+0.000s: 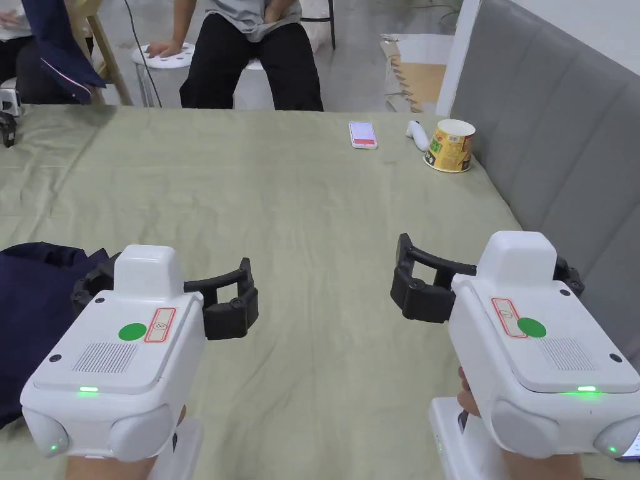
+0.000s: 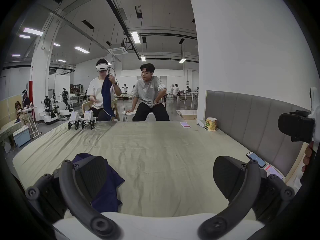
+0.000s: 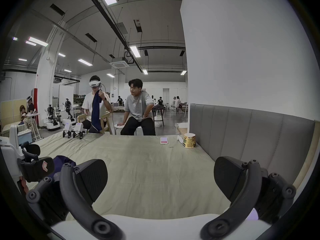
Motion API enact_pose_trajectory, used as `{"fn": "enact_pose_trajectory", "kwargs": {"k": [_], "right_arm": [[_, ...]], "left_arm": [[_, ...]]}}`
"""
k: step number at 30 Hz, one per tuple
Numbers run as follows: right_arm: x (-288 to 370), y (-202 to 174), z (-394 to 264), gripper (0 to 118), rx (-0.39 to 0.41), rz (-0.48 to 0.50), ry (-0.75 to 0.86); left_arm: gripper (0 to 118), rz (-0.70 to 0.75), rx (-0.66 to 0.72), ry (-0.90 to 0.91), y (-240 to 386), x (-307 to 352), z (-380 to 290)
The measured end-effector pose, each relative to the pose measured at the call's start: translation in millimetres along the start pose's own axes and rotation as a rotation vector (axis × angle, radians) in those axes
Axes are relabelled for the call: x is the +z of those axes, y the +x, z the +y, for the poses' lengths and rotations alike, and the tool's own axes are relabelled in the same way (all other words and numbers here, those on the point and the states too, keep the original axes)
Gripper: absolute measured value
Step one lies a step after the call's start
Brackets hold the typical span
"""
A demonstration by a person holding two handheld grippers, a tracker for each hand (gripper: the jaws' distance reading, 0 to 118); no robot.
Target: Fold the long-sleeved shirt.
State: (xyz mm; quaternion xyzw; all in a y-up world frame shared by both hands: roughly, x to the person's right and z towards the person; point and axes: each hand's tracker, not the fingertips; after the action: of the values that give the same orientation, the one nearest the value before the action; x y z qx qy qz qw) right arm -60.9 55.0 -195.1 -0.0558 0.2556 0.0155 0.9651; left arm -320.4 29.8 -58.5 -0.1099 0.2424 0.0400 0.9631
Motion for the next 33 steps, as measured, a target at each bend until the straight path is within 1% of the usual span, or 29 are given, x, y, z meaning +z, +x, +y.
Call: {"fn": "enact_pose_trajectory", "kwargs": {"k": [12, 22, 25, 29, 33], "right_arm": [[1.5, -1.0, 0.8, 118, -0.003, 0.004, 0.004], [3.0, -3.8, 2.0, 118, 0.012, -0.002, 0.012], [2.4, -4.1, 1.9, 118, 0.005, -0.003, 0.012], [2.6, -3.7, 2.6, 118, 0.005, 0.0, 0.013], [1.2, -4.7, 2.1, 118, 0.008, -0.012, 0.026]], "left_arm": [[111, 0.012, -0.007, 0.003, -2.5, 1.8, -1.2], [111, 0.002, -0.001, 0.016, -4.4, 4.8, 0.9], [111, 0.053, -0.004, 0.03, -0.5, 5.3, 1.7], [111, 0.03, 0.007, 0.025, -2.4, 5.6, 4.9], [111, 0.033, -0.019, 0.037, -0.3, 7.3, 4.6]]}}
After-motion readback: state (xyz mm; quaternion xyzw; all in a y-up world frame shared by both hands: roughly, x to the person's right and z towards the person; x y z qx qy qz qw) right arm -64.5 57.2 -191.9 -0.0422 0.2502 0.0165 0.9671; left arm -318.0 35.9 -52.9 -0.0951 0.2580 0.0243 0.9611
